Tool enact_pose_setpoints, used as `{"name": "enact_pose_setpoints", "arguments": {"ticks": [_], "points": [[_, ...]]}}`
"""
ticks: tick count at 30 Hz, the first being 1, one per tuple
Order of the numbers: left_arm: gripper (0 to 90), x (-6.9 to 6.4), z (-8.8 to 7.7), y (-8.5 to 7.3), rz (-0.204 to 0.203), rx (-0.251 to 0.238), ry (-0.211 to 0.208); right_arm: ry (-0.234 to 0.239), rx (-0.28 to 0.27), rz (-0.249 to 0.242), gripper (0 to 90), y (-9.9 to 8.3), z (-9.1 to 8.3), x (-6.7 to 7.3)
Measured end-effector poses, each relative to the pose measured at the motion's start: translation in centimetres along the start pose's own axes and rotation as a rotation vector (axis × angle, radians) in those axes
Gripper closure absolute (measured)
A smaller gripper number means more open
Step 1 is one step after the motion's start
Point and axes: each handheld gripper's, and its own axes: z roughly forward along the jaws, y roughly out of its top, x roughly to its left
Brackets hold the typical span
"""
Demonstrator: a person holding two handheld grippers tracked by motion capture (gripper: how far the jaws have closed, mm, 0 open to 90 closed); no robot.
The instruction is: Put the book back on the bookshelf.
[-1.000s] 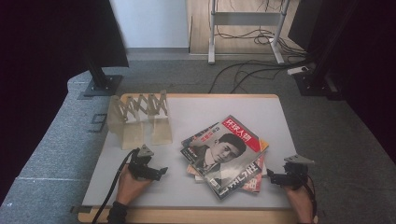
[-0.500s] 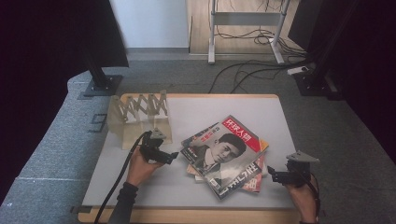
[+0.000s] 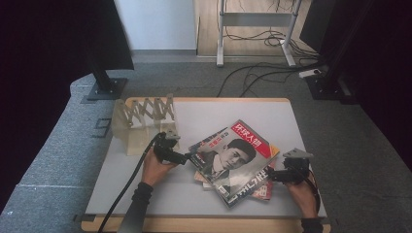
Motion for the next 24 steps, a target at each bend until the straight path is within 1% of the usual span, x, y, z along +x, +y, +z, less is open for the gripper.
{"name": "enact_pose_setpoints", "arguments": {"ticks": [5,9,13,14,15,16,18,20,21,22,24], "points": [[0.9,0.4,0.4,-0.1,-0.018,0.013,-0.003,-0.007,-0.003,-0.004,0.5,0.3,0.4,0.1],[2.5,0.2,0.4,-0.1,-0.019,0.019,0.003,-0.014,0.002,-0.010,0.0,0.8,0.8,0.2],[2.8,-0.1,0.3,-0.3,-0.019,0.029,-0.015,-0.041,0.012,-0.020,0.0,1.3,1.1,0.0],[2.9,-0.1,0.3,-0.3,-0.019,0.029,-0.015,-0.041,0.012,-0.020,0.0,1.3,1.1,0.0],[3.2,-0.3,0.3,-0.5,-0.019,0.027,-0.028,-0.048,0.014,-0.017,0.0,1.6,1.4,-0.2],[3.2,-0.3,0.3,-0.5,-0.019,0.027,-0.028,-0.048,0.014,-0.017,0.0,1.6,1.4,-0.2],[3.1,-0.7,0.1,-0.8,-0.021,0.025,-0.045,-0.053,0.018,-0.018,0.0,2.1,2.0,-0.6],[3.2,-1.1,-0.1,-1.0,-0.020,0.021,-0.051,-0.055,0.024,-0.022,0.0,2.5,2.3,-0.8],[3.2,-1.3,-0.2,-1.1,-0.013,0.023,-0.054,-0.055,0.025,-0.023,0.0,2.7,2.5,-0.9],[3.5,-1.3,-0.2,-1.1,-0.013,0.023,-0.054,-0.055,0.028,-0.025,0.0,3.0,2.7,-1.0],[3.5,-2.1,-0.6,-1.6,-0.007,0.014,-0.073,-0.058,0.033,-0.028,0.0,3.4,3.2,-1.2]]}}
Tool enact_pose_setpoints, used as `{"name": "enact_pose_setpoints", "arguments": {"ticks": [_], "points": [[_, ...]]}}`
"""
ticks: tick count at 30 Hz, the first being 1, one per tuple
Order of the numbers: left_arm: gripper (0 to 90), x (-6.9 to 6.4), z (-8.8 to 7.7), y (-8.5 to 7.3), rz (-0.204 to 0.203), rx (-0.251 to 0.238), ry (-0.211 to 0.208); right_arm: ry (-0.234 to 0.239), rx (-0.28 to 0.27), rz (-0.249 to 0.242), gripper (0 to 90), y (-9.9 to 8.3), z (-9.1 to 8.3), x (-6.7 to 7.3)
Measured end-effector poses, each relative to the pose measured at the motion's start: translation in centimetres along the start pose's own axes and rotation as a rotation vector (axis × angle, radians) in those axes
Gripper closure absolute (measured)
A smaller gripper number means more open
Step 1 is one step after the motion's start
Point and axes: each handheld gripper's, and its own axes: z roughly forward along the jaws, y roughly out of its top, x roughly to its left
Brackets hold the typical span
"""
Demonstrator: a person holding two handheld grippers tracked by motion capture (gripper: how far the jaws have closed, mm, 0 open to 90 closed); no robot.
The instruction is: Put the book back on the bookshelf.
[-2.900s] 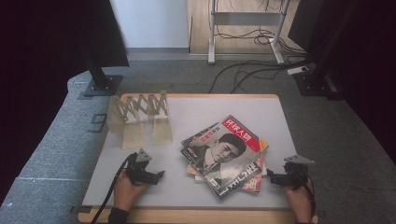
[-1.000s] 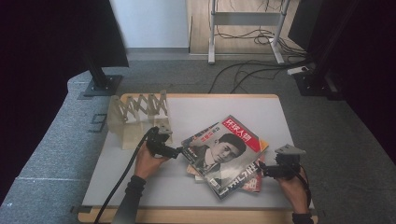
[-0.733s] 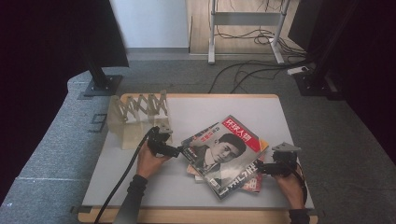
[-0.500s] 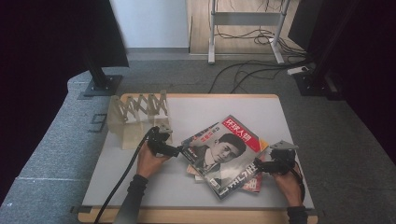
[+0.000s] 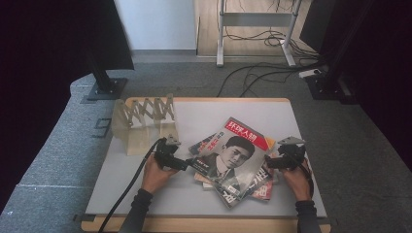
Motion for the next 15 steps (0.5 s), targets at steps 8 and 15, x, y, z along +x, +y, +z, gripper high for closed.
{"name": "enact_pose_setpoints", "arguments": {"ticks": [8,15], "points": [[4.1,-1.6,-0.9,-0.2,0.053,-0.027,-0.019,0.024,0.032,-0.010,1.7,1.5,1.3,-1.0],[3.4,-1.7,-1.1,0.9,0.062,-0.037,-0.033,0.076,0.015,0.036,2.1,1.7,0.2,-1.6]]}}
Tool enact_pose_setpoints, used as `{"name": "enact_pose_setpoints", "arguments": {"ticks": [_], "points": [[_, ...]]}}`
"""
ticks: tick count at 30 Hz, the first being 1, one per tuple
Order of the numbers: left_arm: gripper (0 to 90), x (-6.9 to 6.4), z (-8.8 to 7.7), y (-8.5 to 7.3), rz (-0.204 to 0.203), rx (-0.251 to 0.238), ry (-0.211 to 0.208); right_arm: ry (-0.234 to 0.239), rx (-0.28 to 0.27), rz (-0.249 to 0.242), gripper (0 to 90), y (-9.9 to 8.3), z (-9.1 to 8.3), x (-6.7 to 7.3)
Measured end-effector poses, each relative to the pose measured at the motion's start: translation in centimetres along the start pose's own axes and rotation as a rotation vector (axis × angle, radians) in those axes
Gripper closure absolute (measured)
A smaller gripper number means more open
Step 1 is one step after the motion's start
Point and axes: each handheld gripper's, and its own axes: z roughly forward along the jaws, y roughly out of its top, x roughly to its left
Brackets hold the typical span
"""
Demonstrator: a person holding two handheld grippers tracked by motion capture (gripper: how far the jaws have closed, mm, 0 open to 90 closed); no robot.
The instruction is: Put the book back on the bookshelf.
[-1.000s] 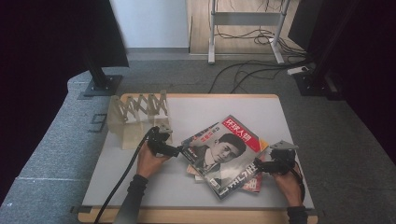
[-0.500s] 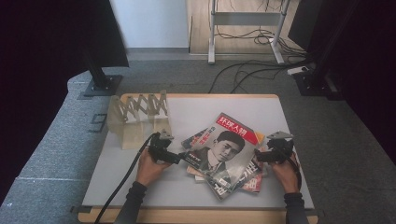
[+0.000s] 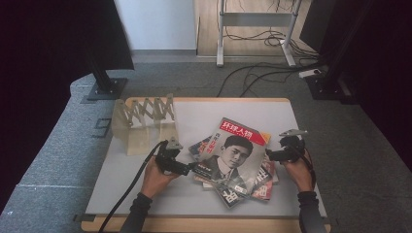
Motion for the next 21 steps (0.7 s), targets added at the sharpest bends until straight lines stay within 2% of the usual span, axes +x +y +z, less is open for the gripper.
{"name": "enact_pose_setpoints", "arguments": {"ticks": [1,2,3,5,8,9,13,18,21], "points": [[3.2,-0.3,0.6,0.0,0.015,0.019,-0.003,0.039,-0.009,0.012,0.7,0.1,-0.2,0.1],[3.1,-0.3,0.6,0.0,0.015,0.019,-0.003,0.039,-0.009,0.012,0.7,0.1,-0.2,0.1],[3.1,-0.5,1.3,-0.2,0.031,0.041,0.007,0.085,-0.007,0.033,0.0,0.2,0.0,0.4],[2.4,-0.4,1.7,-0.4,0.007,0.029,-0.014,0.118,0.003,0.036,0.0,0.3,0.4,0.6],[2.3,-0.5,1.8,-0.5,0.004,0.018,-0.011,0.175,0.024,0.056,0.0,0.4,1.3,0.6],[2.4,-0.5,1.8,-0.5,0.004,0.018,-0.011,0.175,0.024,0.056,0.0,0.4,1.3,0.6],[2.6,-0.5,1.9,-0.9,-0.009,0.002,-0.014,0.239,0.048,0.129,0.0,0.6,2.9,0.1],[2.7,0.0,2.1,-1.5,-0.055,-0.025,-0.048,0.285,0.078,0.182,0.0,1.1,4.0,-0.3],[2.9,0.0,2.1,-1.6,-0.054,-0.028,-0.051,0.312,0.087,0.198,0.0,1.4,4.7,-0.6]]}}
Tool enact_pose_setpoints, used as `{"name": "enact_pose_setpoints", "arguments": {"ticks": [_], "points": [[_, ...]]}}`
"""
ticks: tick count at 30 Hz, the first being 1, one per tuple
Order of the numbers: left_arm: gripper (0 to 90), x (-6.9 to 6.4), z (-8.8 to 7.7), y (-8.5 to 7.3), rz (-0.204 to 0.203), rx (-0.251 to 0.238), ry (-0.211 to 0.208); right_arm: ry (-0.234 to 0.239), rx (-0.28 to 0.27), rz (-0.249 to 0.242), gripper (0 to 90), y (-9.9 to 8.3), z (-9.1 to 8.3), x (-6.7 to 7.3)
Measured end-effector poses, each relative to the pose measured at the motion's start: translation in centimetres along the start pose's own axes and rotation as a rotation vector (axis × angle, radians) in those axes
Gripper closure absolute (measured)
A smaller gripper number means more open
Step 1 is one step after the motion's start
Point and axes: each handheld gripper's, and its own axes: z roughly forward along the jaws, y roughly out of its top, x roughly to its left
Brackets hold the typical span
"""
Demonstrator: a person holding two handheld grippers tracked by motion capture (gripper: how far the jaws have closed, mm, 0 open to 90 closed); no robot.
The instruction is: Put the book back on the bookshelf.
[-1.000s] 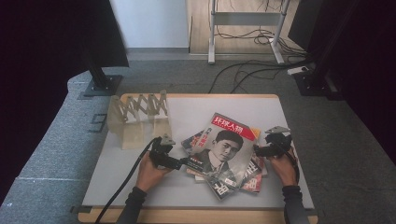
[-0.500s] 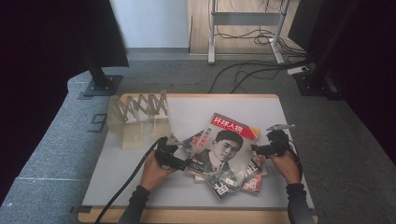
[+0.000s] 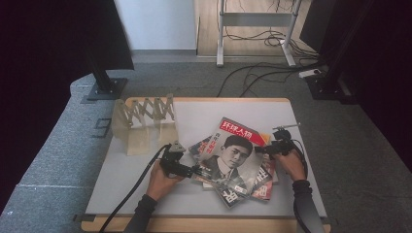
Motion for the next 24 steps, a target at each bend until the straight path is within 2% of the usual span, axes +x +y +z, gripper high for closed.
{"name": "enact_pose_setpoints", "arguments": {"ticks": [2,3,5,12,13,14,16,17,18,20,21,23,24], "points": [[3.1,0.0,0.0,0.0,0.003,-0.001,0.001,0.008,0.004,0.013,0.0,0.1,0.1,0.0],[3.6,-0.1,0.0,0.0,0.005,-0.002,0.001,0.029,-0.002,0.025,4.2,0.4,0.4,-0.2],[3.8,0.0,0.0,0.0,0.004,-0.001,-0.002,0.038,-0.016,0.036,9.9,0.7,0.5,-0.2],[3.8,0.3,0.0,0.0,-0.005,0.002,-0.024,0.017,-0.028,0.037,21.5,1.4,0.5,0.0],[3.8,0.4,0.0,0.1,-0.008,0.002,-0.034,0.001,-0.026,0.018,25.0,1.6,0.3,0.1],[4.0,0.4,0.0,0.1,-0.008,0.002,-0.034,-0.009,-0.033,0.020,29.2,1.6,0.2,0.2],[4.3,0.6,0.1,0.1,-0.003,0.006,-0.056,-0.042,-0.042,0.010,42.5,1.6,-0.3,0.2],[4.3,0.6,0.1,0.1,-0.003,0.006,-0.056,-0.042,-0.042,0.010,42.5,1.6,-0.3,0.2],[4.3,0.6,0.0,0.2,0.005,0.009,-0.061,-0.060,-0.052,-0.003,53.2,1.5,-0.7,0.1],[5.2,0.6,0.0,0.3,0.013,0.015,-0.063,-0.067,-0.063,-0.010,66.1,1.4,-1.2,0.0],[5.5,0.5,0.0,0.4,0.020,0.018,-0.061,-0.058,-0.079,-0.019,67.5,1.4,-1.4,0.0],[6.6,0.2,0.0,0.7,0.050,0.032,-0.073,-0.073,-0.086,-0.039,72.0,1.6,-1.8,0.4],[6.6,0.2,0.0,0.7,0.050,0.032,-0.073,-0.073,-0.086,-0.039,72.0,1.6,-1.8,0.4]]}}
